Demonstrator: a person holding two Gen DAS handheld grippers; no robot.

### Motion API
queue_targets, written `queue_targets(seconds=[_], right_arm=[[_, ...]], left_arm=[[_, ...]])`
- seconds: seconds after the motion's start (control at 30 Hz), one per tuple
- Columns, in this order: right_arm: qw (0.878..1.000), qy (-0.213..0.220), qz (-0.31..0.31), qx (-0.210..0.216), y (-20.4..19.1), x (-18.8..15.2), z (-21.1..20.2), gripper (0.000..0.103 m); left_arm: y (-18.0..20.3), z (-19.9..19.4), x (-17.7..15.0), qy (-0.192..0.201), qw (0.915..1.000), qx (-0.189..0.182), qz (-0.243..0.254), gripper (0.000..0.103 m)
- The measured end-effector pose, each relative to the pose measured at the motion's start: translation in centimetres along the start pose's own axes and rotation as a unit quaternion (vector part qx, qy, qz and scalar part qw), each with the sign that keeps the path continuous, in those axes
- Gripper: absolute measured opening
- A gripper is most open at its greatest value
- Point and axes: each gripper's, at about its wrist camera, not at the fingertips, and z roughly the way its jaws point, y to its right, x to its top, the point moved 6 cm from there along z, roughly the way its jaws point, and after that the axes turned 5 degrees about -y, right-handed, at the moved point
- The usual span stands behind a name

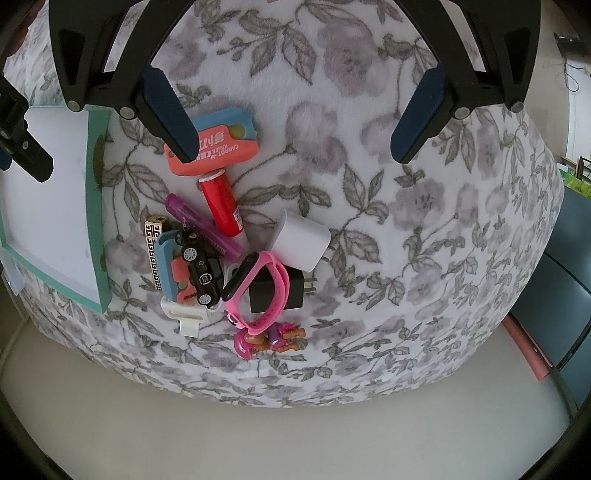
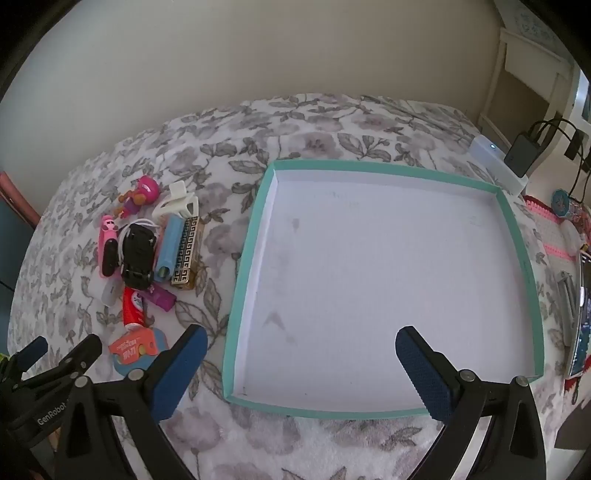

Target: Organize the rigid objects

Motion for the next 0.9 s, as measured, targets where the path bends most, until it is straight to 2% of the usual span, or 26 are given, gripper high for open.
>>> queue_targets(seconds=[0.9], right_arm=[[1.000,-0.002,-0.003,-0.003,0.03,-0.14,0.35,0.103]], left_arm=[[0.17,0.41,-0.14,-0.008,1.0000,0.002,0.006,0.103]])
